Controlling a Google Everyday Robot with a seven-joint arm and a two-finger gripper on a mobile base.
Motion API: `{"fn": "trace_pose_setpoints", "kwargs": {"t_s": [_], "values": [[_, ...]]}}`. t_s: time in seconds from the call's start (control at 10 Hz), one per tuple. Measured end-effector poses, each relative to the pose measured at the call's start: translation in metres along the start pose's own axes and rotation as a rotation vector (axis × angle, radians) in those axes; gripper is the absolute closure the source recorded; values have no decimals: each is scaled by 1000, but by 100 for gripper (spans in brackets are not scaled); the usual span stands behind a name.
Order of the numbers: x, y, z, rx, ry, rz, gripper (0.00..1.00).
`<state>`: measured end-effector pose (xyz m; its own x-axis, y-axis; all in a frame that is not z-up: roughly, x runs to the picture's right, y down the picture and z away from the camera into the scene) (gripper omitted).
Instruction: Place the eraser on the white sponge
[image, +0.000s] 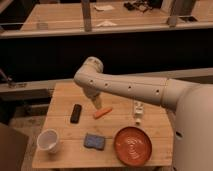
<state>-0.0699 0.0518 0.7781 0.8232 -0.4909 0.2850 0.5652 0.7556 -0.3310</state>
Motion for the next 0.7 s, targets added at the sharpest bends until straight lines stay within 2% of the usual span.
{"fn": "trace_pose_setpoints", "kwargs": {"t_s": [0.7], "values": [[-39,-22,36,-28,-45,-112,20]]}}
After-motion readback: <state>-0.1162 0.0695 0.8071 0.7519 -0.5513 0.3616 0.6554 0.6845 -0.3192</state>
